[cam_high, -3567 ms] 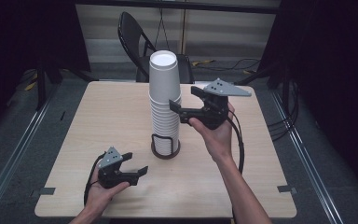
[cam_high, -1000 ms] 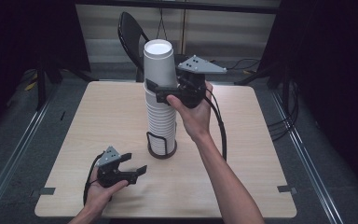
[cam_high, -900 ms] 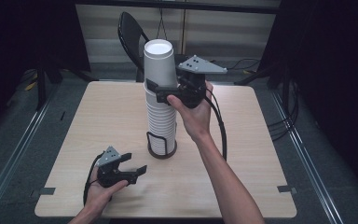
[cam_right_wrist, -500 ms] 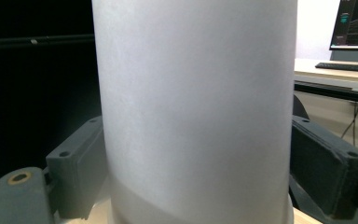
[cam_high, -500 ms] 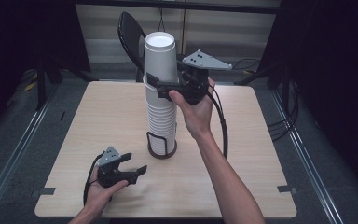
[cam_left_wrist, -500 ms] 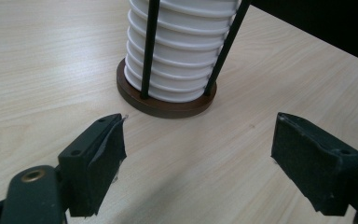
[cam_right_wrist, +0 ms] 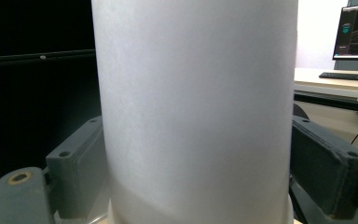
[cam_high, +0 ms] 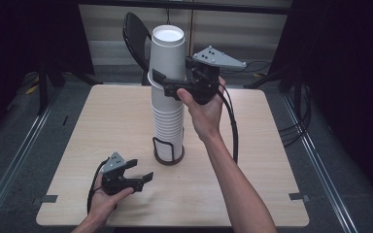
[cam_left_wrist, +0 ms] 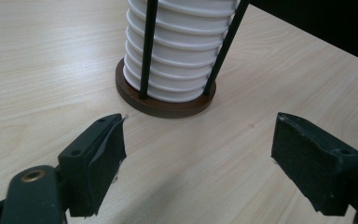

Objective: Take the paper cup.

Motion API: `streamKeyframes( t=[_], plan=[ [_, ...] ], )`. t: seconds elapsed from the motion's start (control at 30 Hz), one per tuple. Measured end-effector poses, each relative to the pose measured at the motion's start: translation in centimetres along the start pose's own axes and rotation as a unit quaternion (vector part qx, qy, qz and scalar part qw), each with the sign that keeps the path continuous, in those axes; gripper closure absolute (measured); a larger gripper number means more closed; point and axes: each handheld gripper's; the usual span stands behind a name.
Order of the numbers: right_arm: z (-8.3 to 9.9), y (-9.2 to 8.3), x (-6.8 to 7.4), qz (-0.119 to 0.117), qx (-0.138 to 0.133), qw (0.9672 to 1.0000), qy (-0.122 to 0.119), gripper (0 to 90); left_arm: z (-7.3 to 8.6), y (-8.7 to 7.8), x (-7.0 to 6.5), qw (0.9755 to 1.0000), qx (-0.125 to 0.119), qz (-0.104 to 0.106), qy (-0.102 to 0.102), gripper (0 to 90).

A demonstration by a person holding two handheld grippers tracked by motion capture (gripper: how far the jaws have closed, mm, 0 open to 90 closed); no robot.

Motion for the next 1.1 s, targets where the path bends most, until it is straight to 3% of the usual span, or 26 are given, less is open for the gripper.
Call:
streamKeyframes(
  t=[0.33, 0.63, 1.1],
  plan=[
    [-1.0, -0.4, 0.1, -0.005, -0.016, 0.9999, 0.002, 12.7, 0.0, 0.0, -0.1, 1.0, -0.003, 0.0, 0.002, 17.2],
    [-2.0, -1.0, -0.1, -0.016, -0.033, 0.9991, 0.021, 12.7, 0.0, 0.0, -0.1, 1.0, -0.003, -0.001, 0.003, 17.9],
    [-2.4, -2.1, -1.1, -0.001, -0.043, 0.9983, 0.04, 12.8, 0.0, 0.0, -0.3, 0.9999, -0.008, -0.003, 0.013, 18.2]
  ],
)
Point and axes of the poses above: each handheld gripper's, and its own axes: y roughly forward along the jaws, z roughly out of its underside, x roughly to its left, and after that the axes turned 6 degrees about x, right-handed
